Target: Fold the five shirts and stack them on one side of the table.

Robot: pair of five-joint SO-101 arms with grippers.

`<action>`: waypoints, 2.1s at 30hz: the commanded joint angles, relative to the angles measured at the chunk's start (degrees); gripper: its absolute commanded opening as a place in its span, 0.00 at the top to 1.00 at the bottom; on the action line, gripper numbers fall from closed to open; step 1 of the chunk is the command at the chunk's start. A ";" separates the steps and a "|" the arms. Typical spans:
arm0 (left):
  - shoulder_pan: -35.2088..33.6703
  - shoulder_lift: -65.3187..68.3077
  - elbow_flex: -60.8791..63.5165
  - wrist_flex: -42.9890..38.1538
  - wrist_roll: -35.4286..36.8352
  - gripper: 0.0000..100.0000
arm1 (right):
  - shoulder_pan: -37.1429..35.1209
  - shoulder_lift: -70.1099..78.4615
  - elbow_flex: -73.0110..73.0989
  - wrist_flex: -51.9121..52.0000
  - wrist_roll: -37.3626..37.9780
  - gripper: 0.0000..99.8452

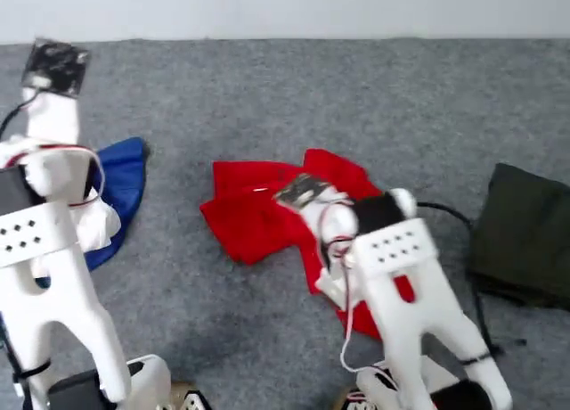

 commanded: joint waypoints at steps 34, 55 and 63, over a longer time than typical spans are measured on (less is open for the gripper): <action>-3.78 -1.76 4.88 -2.29 -0.53 0.98 | -8.22 46.02 -21.45 -10.33 2.64 0.79; -3.78 -1.76 4.88 -3.08 -0.53 0.98 | -5.32 45.67 -23.12 -9.89 4.92 0.79; -3.78 -1.76 4.88 -3.08 -0.53 0.98 | -7.52 47.69 -19.25 -12.44 5.89 0.79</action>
